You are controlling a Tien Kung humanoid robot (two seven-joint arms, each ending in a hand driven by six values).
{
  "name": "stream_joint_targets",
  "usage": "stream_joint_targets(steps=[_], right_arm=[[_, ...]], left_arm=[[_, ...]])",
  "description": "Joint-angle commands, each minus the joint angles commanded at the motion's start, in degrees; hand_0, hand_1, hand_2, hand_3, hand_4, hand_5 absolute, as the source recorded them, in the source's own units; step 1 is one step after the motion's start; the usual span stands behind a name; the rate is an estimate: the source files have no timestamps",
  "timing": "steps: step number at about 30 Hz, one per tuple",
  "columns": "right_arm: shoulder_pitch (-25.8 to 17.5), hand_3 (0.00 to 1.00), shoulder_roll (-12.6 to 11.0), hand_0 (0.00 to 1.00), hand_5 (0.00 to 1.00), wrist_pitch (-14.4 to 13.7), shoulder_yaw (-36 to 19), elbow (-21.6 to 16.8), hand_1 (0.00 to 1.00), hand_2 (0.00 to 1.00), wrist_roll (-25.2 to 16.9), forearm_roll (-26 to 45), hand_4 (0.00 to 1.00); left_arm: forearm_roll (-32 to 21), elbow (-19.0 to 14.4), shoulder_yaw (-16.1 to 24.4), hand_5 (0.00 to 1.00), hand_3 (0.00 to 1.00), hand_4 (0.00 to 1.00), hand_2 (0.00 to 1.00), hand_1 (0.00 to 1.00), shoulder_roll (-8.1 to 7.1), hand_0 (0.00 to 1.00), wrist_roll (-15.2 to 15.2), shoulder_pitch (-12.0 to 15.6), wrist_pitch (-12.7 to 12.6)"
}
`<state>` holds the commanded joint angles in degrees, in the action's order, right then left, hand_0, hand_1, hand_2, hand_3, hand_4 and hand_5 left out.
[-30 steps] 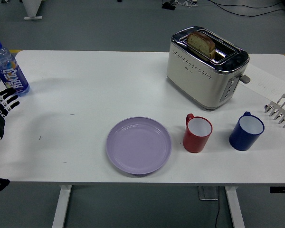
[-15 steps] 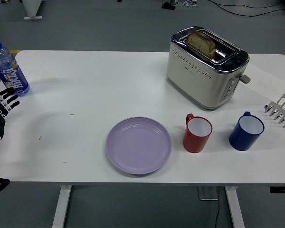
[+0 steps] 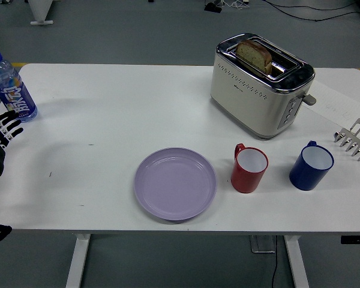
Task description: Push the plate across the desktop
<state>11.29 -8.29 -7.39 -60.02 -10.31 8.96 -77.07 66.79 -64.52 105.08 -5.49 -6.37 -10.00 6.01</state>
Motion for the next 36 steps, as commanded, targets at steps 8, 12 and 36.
stream_joint_targets(steps=[8, 12, 36], right_arm=[[0.1, 0.61, 0.0, 0.638, 0.124, 0.0, -0.1, 0.0, 0.605, 0.669, 0.0, -0.1, 0.182], [0.1, 0.61, 0.0, 0.638, 0.125, 0.0, -0.1, 0.0, 0.605, 0.668, 0.0, -0.2, 0.181], [-0.3, 0.61, 0.0, 0.637, 0.121, 0.0, -0.4, 0.0, 0.604, 0.668, 0.3, -0.5, 0.182]], left_arm=[[0.0, 0.1, 0.1, 0.998, 0.66, 0.641, 0.753, 0.772, -0.01, 0.745, 0.0, 0.0, 0.0], [-0.1, 0.2, 0.2, 0.998, 0.659, 0.643, 0.753, 0.771, 0.05, 0.745, 0.0, 0.0, 0.0], [-0.3, 0.5, -0.1, 0.998, 0.662, 0.646, 0.753, 0.771, 0.07, 0.746, -0.3, 0.3, -0.2]])
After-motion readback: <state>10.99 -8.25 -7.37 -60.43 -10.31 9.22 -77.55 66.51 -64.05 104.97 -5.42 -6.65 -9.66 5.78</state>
